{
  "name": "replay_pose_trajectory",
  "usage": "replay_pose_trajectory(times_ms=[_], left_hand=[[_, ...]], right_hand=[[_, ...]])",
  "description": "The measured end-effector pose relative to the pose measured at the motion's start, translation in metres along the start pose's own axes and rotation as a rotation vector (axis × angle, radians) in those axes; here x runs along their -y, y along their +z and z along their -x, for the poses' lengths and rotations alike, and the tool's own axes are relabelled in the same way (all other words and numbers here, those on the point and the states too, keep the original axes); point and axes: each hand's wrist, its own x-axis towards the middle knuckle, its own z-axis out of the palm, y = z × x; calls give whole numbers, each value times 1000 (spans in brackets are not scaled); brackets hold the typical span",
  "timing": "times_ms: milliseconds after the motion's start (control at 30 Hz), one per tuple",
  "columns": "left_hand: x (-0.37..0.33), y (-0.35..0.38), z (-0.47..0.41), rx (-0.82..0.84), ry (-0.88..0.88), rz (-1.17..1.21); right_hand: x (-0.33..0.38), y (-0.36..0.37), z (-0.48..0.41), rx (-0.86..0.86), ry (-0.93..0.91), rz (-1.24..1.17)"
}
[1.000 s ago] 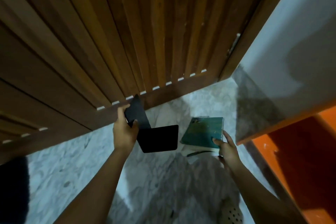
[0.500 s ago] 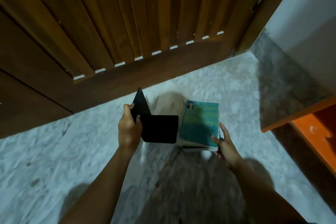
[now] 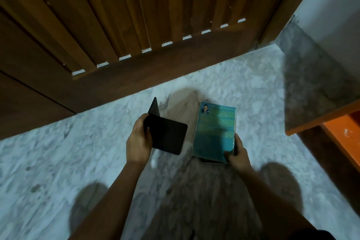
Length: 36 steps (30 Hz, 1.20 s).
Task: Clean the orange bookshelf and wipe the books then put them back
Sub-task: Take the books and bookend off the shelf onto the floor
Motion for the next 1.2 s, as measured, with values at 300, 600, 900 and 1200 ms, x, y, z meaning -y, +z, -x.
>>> replay_pose_trajectory(times_ms=[300,600,900,1200], left_hand=[[-22,-19,-6,96,-125,-40],[-160,-125,-28,206,-93,-184],[-376,-274,-63,372,94,-186],[-573,-380,-102,268,337,12]], right_hand=[[35,-11,8,122,121,498],[232,-92,64,169,51,539],[454,-223,189,160,-126,572],[601,-353,286,-76,-208,574]])
